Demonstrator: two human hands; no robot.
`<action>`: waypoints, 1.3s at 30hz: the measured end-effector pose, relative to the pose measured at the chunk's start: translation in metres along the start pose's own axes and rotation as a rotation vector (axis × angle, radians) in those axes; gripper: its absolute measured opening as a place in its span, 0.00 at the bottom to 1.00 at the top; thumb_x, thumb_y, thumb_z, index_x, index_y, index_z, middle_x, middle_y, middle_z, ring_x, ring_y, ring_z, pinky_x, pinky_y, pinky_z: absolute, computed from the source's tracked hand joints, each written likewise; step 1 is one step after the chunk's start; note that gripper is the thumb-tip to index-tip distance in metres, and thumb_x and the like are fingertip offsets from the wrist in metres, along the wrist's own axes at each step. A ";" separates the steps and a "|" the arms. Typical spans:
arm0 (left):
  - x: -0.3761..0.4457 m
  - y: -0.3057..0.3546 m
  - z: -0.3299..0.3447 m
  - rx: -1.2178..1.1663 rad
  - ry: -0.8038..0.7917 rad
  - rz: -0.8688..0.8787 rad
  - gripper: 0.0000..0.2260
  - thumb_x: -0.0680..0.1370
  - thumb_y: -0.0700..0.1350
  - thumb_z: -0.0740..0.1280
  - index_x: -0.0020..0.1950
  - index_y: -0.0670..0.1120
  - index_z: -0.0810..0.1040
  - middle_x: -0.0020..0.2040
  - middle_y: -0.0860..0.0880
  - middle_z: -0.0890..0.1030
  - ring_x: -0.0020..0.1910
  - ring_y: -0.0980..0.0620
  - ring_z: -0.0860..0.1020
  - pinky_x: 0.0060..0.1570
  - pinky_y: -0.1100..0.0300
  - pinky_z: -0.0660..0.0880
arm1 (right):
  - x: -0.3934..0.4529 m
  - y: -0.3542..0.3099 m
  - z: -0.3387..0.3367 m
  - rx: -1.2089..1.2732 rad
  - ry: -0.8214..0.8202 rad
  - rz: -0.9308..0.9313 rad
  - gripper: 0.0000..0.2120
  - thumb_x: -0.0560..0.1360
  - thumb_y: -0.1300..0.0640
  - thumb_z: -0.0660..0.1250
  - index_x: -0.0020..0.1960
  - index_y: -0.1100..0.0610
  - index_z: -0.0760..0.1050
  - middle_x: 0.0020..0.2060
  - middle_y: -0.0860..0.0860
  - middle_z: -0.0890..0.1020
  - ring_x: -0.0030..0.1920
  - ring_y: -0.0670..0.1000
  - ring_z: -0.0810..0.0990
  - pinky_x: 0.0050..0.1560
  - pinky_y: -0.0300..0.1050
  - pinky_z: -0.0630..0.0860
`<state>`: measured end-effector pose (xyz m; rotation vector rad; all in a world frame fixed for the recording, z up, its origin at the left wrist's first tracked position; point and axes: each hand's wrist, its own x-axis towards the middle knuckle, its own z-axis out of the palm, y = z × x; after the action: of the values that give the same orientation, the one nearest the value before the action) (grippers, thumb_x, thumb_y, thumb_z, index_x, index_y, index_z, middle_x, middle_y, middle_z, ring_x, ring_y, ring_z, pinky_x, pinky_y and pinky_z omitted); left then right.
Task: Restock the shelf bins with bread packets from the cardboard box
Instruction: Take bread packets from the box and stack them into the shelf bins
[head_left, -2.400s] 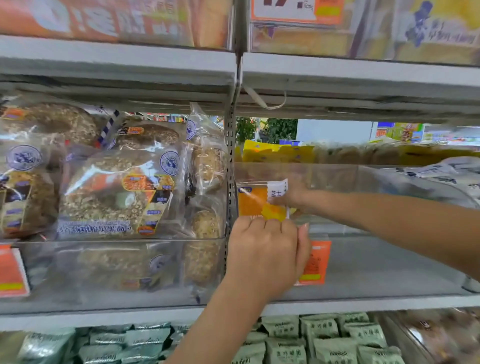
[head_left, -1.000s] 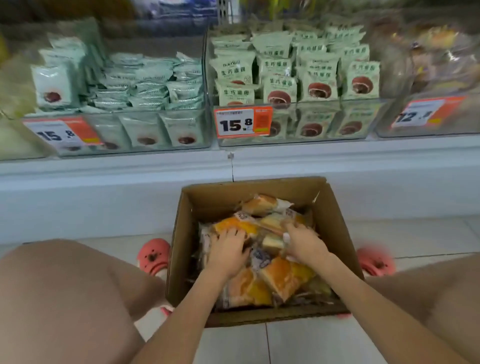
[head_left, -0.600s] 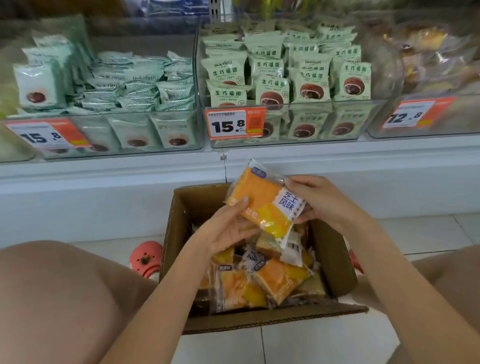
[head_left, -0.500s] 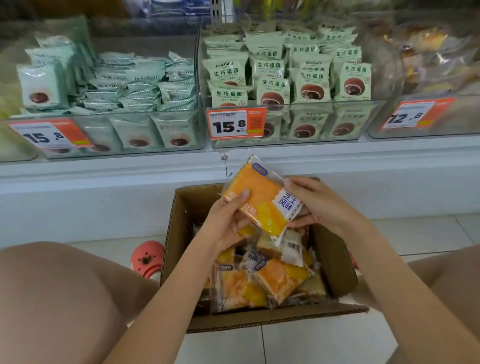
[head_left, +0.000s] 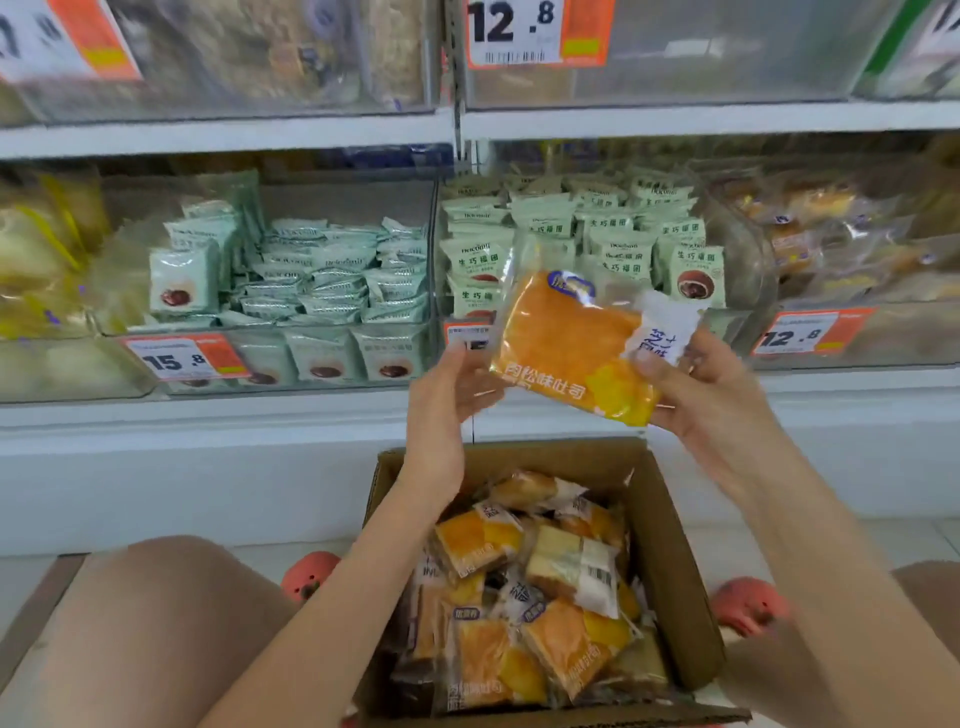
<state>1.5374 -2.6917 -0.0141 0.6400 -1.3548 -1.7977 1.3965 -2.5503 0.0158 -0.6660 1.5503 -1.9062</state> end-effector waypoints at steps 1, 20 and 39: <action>0.007 0.018 0.005 0.111 0.006 0.189 0.16 0.77 0.55 0.62 0.44 0.44 0.81 0.39 0.48 0.83 0.42 0.49 0.82 0.48 0.57 0.78 | 0.002 -0.026 -0.003 -0.005 0.010 -0.080 0.24 0.56 0.51 0.73 0.52 0.51 0.77 0.40 0.46 0.85 0.41 0.48 0.84 0.38 0.45 0.82; 0.227 0.160 0.104 1.110 0.596 1.605 0.20 0.79 0.47 0.54 0.29 0.45 0.74 0.23 0.49 0.73 0.25 0.49 0.70 0.54 0.54 0.68 | 0.284 -0.274 0.043 -0.498 0.061 -0.142 0.12 0.73 0.60 0.70 0.54 0.51 0.74 0.32 0.47 0.83 0.26 0.43 0.80 0.25 0.39 0.78; 0.230 0.154 0.109 1.036 0.603 1.622 0.20 0.78 0.48 0.55 0.28 0.45 0.73 0.24 0.49 0.72 0.27 0.48 0.71 0.57 0.56 0.67 | 0.387 -0.191 0.083 -0.993 -0.064 -0.249 0.07 0.73 0.61 0.72 0.47 0.58 0.74 0.40 0.58 0.80 0.38 0.53 0.78 0.40 0.51 0.79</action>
<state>1.3660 -2.8396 0.1796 0.2654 -1.4713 0.4064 1.1578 -2.8539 0.2252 -1.3503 2.4333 -1.1261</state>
